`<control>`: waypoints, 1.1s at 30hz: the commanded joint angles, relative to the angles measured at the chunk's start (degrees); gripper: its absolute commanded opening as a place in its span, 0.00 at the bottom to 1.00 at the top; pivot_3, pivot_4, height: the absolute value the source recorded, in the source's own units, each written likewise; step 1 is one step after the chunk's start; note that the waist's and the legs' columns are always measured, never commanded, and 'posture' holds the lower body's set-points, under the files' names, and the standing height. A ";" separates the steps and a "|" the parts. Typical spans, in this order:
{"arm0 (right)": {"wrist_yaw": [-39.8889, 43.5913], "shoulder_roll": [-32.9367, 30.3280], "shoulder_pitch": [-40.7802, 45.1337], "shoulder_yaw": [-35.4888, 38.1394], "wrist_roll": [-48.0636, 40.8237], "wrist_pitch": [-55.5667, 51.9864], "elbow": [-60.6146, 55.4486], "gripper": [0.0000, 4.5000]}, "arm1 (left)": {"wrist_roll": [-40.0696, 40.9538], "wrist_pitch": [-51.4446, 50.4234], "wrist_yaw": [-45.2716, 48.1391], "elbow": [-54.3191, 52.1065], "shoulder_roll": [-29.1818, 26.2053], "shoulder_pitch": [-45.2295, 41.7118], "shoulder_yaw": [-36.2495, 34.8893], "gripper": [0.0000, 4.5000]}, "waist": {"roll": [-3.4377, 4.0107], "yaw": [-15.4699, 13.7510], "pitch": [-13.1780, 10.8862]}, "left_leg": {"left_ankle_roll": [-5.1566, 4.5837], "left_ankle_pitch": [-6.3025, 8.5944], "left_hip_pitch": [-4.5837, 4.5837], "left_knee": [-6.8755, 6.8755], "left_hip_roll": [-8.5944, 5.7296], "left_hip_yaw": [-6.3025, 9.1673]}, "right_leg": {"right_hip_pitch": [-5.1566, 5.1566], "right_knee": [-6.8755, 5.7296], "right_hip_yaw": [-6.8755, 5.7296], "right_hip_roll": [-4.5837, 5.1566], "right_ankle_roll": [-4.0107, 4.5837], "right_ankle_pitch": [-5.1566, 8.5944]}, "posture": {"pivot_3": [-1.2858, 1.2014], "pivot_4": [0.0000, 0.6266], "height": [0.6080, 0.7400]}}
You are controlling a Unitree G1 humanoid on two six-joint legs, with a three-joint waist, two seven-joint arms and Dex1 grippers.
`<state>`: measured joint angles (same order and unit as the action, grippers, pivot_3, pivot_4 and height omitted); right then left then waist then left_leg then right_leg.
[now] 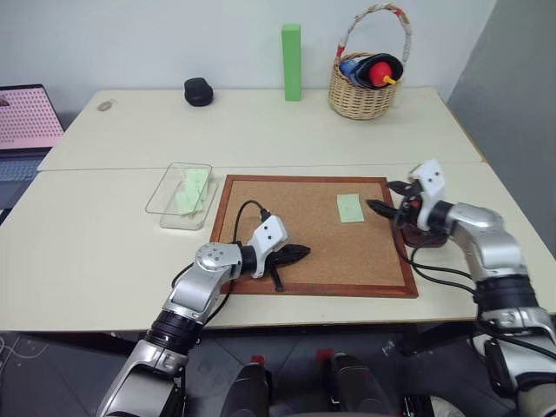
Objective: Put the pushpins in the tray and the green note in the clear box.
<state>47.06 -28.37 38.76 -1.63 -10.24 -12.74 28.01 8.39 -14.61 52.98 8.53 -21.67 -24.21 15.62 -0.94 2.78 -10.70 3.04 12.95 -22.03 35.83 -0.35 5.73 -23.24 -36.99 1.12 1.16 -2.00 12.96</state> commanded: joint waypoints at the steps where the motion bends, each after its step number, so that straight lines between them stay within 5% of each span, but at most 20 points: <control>1: 1.41 2.84 5.64 -0.94 1.84 6.70 11.03 0.83 | -0.96 -1.53 -0.58 -0.97 -0.52 1.12 0.47 0.00 | 0.00 -0.08 0.00 | 0.00 0.00 -0.01 0.00 0.00 -0.01 | -0.01 -0.01 0.01 0.00 -0.04 -0.03 | 0.52 0.24 1.00; 11: 1.28 5.26 10.93 -0.10 3.73 13.21 25.28 0.83 | 8.08 -8.56 -4.07 -15.55 -0.57 1.07 -8.80 0.00 | 0.04 0.00 -0.15 | 0.00 0.00 -0.07 -0.06 0.01 0.00 | -0.07 0.01 0.04 0.01 -0.04 -0.03 | 0.52 0.24 1.00; 22: 2.19 6.80 13.23 0.08 4.82 15.27 31.51 0.83 | 10.47 -14.18 -4.28 -23.67 -8.64 6.71 -13.63 0.00 | 0.04 0.54 -0.16 | 0.00 0.00 -0.05 -0.05 0.00 -0.07 | -0.08 -0.01 0.13 0.00 -0.04 -0.03 | 0.52 0.24 1.00; 33: 4.84 7.09 15.14 0.33 5.35 16.59 34.38 0.37 | 10.35 -13.47 -5.03 -22.83 -9.71 6.88 -13.58 0.00 | 0.04 0.51 -0.16 | 0.00 0.00 -0.04 -0.07 0.01 -0.05 | -0.08 -0.02 0.10 0.00 -0.03 -0.03 | 0.52 0.24 1.00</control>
<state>50.62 -21.25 52.66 -1.85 -5.25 3.08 62.70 18.07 -29.35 48.12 -12.99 -31.04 -16.88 3.00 -0.90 3.30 -10.85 3.05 12.95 -22.08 35.76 -0.34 5.68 -23.32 -37.00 1.23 1.17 -2.04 12.93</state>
